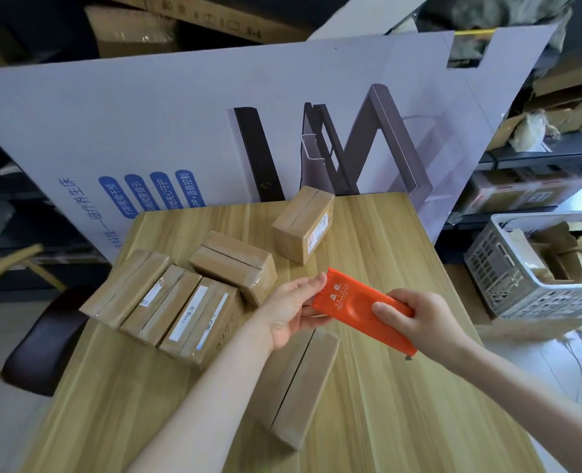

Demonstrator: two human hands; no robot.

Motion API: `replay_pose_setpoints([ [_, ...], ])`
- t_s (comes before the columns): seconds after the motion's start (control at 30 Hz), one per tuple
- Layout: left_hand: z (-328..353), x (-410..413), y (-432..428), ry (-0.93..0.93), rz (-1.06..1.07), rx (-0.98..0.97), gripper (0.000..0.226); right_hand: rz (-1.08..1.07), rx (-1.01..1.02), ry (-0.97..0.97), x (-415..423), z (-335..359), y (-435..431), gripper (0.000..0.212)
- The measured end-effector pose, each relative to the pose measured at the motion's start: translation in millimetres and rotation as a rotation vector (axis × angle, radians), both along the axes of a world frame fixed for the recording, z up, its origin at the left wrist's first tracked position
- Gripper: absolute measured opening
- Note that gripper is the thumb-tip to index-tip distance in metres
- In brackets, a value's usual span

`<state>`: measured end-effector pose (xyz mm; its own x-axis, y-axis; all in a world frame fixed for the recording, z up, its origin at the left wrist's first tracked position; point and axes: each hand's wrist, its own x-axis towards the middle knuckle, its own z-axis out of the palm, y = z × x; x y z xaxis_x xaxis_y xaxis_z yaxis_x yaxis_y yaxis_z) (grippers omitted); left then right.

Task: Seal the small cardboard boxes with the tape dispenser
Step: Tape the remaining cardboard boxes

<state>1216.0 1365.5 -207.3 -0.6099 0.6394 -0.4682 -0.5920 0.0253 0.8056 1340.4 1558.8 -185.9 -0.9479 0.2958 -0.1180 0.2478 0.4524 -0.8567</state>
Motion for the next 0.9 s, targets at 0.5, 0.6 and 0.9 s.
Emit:
replay_pose_setpoints([
  [0.5,1.9,-6.5,-18.2,0.069,0.005,-0.010,0.056,-0.045,-0.056,-0.029,1.7,-1.4,4.1,0.021],
  [0.6,-0.4,-5.4,-14.7,0.130,0.061,-0.104,0.019,-0.042,-0.017,-0.042,0.4,-1.9,3.1,0.020],
  [0.9,-18.9,-9.1,-11.1,0.018,0.223,-0.314,0.014,0.031,-0.032,-0.044,2.1,-2.7,-8.1,0.017],
])
